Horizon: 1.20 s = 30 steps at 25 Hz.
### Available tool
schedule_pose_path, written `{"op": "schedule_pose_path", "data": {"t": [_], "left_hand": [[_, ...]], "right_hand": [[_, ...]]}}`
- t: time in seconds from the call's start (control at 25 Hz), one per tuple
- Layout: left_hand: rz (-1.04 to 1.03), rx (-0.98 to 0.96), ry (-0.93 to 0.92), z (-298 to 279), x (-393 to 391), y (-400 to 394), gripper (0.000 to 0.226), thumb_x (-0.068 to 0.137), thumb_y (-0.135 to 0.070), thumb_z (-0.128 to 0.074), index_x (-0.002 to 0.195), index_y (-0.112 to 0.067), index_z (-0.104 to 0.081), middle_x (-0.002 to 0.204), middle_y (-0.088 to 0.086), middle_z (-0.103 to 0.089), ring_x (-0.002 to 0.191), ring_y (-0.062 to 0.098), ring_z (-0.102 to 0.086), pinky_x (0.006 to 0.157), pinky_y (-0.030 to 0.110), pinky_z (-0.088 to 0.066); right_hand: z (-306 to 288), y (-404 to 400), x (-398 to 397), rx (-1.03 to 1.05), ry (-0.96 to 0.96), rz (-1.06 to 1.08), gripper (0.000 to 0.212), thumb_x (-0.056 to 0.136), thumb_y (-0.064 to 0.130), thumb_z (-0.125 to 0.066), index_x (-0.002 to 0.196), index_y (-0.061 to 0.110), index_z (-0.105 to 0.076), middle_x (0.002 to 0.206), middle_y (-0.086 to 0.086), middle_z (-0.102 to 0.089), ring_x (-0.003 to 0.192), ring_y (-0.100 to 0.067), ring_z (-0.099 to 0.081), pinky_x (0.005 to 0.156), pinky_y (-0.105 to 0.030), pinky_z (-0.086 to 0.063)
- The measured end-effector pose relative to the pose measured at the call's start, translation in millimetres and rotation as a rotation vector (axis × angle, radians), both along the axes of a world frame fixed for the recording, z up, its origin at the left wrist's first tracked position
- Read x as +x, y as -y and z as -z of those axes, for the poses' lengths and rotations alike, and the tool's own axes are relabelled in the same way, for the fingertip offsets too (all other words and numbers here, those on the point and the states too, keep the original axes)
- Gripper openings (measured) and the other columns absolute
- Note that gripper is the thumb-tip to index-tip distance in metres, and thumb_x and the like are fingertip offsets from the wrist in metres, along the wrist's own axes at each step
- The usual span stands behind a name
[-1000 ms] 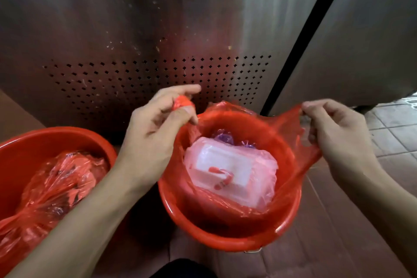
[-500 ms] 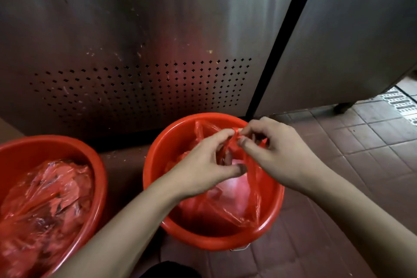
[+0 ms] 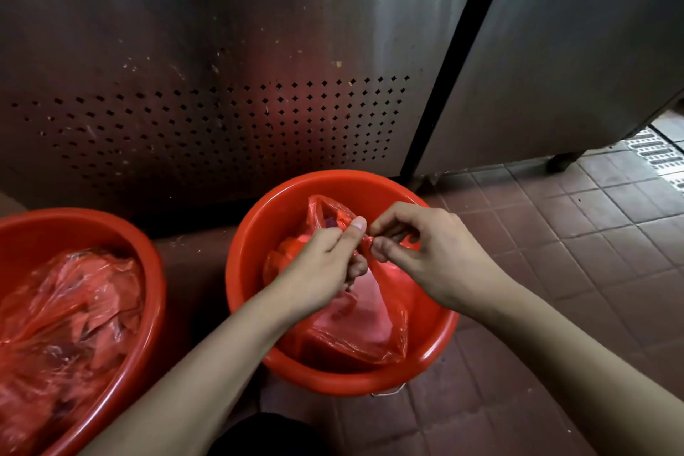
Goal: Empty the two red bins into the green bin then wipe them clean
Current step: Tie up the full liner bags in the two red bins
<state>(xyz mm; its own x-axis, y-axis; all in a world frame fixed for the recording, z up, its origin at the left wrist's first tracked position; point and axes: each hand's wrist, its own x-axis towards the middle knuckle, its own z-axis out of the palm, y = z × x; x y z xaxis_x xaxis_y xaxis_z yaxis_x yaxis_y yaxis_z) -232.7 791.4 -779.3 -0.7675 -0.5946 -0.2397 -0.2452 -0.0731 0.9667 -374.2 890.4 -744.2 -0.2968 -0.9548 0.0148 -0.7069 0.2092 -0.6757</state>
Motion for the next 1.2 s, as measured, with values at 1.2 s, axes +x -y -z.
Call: {"op": "schedule_pose_path", "data": {"t": [1.2], "left_hand": [[-0.043, -0.802, 0.014, 13.2, 32.2, 14.5, 0.014, 0.088, -0.02, -0.053, 0.084, -0.027, -0.065, 0.093, -0.016, -0.065, 0.095, 0.011, -0.06, 0.09, 0.042, -0.045]], "right_hand": [[21.9, 10.8, 4.2, 0.181, 0.199, -0.085, 0.021, 0.104, 0.019, -0.051, 0.098, 0.017, -0.071, 0.091, -0.007, -0.071, 0.08, -0.021, -0.064, 0.08, -0.044, -0.052]]}}
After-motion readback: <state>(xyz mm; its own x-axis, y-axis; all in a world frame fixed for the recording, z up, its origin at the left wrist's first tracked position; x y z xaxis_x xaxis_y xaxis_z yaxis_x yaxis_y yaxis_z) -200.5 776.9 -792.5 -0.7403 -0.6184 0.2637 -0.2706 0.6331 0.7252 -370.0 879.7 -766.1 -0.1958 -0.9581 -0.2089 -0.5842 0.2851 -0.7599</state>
